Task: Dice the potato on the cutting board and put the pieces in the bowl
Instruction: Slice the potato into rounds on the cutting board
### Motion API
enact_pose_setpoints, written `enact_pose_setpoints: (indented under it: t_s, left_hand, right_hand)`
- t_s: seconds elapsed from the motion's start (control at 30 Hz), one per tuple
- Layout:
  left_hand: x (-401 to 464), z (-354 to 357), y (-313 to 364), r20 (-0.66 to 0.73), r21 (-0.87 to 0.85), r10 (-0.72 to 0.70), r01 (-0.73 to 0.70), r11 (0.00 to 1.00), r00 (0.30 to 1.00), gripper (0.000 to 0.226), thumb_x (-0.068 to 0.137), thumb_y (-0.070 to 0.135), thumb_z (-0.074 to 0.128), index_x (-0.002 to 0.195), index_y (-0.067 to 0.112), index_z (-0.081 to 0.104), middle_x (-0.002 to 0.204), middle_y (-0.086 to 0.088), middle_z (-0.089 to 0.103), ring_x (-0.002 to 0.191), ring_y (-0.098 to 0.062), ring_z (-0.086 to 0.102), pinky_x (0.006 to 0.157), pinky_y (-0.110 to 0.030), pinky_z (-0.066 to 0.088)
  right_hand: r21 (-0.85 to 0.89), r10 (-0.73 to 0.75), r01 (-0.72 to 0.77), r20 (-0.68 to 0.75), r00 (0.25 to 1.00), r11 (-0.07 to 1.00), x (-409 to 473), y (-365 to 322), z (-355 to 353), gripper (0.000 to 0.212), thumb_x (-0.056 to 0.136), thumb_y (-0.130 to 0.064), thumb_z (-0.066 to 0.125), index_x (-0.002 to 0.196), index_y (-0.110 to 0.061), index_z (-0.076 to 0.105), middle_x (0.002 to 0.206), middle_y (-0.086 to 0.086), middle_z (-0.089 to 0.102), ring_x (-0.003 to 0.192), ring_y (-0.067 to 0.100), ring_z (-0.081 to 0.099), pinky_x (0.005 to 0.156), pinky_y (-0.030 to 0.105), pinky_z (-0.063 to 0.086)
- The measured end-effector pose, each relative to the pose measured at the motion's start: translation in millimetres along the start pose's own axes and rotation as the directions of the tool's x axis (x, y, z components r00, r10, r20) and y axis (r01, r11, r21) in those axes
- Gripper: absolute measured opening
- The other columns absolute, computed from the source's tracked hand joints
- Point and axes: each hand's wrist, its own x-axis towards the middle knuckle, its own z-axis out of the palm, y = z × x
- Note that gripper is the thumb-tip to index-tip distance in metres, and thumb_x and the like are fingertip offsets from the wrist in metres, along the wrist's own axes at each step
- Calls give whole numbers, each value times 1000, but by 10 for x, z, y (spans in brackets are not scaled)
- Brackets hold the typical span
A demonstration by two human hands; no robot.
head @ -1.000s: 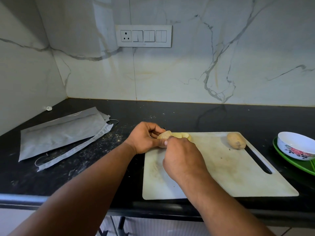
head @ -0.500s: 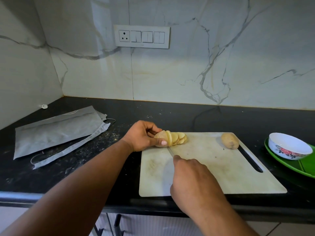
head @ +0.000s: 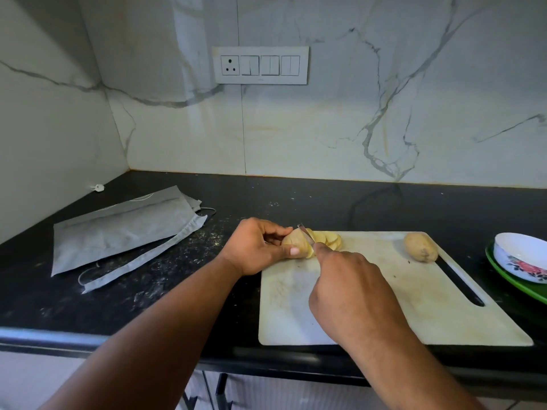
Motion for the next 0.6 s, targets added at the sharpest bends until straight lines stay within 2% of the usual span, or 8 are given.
enact_pose_setpoints:
  t_s: [0.17,0.27,0.33,0.47,0.6]
  left_hand:
    - [3,3,1,0,-33,-18,18,999,1000,45,73,24,94,114,15,80,100,12,78,87,4,73,81,-13,54]
    - [3,13,4,-5,-20,-2,2,1000,1000,41,74,24,94,112,16,80,97,13,77,85,3,72,80,-14,54]
    - [5,13,-3,-14,3,12,-12,1000,1000,42,73,25,95,112,17,81,97,11,77,86,-1,72,82,-18,56]
    - [-9,33,-18,-27,-8,23,-24,1000,999,41,73,21,95,111,16,82,93,10,76,82,-3,72,80,-18,56]
    - [-18,36,16,-29,-21,24,-25,999,999,36,74,18,94,109,13,82,89,12,75,78,3,70,76,-12,52]
  right_hand:
    - [4,-15,15,-11,1000,1000,15,16,44,57,92,-15,50,147,-27,38,104,-1,63,75,15,47,62,23,42]
    - [-15,-20,20,-14,1000,1000,28,18,73,55,93,-16,51,146,-26,40,105,-1,64,84,15,59,67,25,49]
    - [-22,-26,26,-13,1000,999,61,9,112,52,93,-16,52,143,-25,42,108,-1,64,89,17,61,66,24,46]
    - [-3,-24,24,-19,1000,1000,220,-32,244,34,94,-13,50,126,-23,54,100,-1,65,71,15,44,55,23,35]
    - [19,-33,33,-25,999,999,362,-98,319,30,92,-13,55,120,-18,47,94,1,65,68,16,48,49,24,32]
